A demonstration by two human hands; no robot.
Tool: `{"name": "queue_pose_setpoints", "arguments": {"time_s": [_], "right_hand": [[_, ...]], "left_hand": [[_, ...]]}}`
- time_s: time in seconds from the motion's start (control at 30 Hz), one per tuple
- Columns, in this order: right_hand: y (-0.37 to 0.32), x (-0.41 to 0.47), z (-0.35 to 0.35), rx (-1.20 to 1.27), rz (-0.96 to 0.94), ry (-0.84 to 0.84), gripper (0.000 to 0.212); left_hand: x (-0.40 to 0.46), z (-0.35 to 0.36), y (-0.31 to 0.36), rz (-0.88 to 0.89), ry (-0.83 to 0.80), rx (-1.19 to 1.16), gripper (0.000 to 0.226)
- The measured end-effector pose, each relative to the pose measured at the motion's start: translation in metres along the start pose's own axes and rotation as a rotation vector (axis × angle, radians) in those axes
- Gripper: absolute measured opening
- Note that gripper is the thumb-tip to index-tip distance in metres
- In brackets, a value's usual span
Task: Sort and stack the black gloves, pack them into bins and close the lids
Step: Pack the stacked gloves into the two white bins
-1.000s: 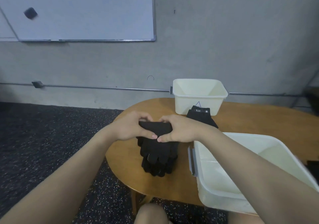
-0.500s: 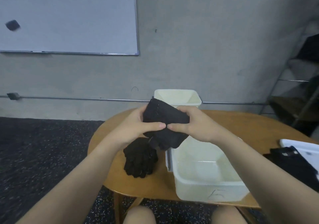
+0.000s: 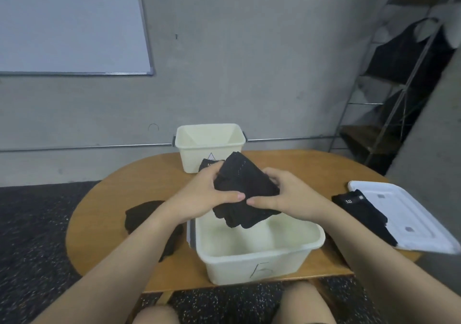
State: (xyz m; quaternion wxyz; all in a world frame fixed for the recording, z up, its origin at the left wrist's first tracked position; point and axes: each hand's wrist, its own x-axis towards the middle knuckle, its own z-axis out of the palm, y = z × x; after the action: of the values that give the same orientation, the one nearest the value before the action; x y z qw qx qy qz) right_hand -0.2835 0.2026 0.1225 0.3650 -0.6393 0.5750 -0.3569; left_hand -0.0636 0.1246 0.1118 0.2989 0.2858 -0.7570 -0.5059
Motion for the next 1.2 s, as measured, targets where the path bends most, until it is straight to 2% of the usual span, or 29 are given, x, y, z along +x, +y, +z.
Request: {"name": "queue_pose_setpoints", "arguments": {"time_s": [0.17,0.33,0.5,0.57,0.7,0.8,0.9,1.07,1.2], "right_hand": [[0.029,-0.013,-0.024,-0.066,0.065,-0.054,0.043],[0.058,-0.019,-0.032,-0.188,0.099,-0.011,0.049],[0.090,-0.025,-0.034,-0.319,0.135,0.067,0.078],[0.101,-0.025,-0.035,-0.352,0.161,0.061,0.084],[0.107,-0.028,-0.035,-0.461,0.167,0.057,0.079],[0.113,-0.029,-0.035,-0.513,0.098,0.059,0.078],[0.122,-0.027,-0.033,-0.505,0.031,0.034,0.084],[0.134,-0.024,-0.033,-0.539,0.024,0.007,0.094],[0.138,-0.023,-0.032,-0.525,0.028,0.022,0.098]], "left_hand": [[0.023,0.024,-0.014,-0.035,-0.140,0.066,0.039],[0.045,0.042,-0.027,-0.106,-0.215,0.097,0.034],[0.063,0.057,-0.046,-0.204,-0.309,0.109,0.033],[0.069,0.063,-0.056,-0.233,-0.334,0.123,0.029],[0.081,0.077,-0.075,-0.241,-0.363,0.151,0.031],[0.087,0.084,-0.087,-0.290,-0.385,0.160,0.037],[0.091,0.090,-0.098,-0.346,-0.415,0.171,0.040],[0.091,0.103,-0.112,-0.433,-0.436,0.121,0.035],[0.091,0.108,-0.121,-0.451,-0.373,0.109,0.033]]}}
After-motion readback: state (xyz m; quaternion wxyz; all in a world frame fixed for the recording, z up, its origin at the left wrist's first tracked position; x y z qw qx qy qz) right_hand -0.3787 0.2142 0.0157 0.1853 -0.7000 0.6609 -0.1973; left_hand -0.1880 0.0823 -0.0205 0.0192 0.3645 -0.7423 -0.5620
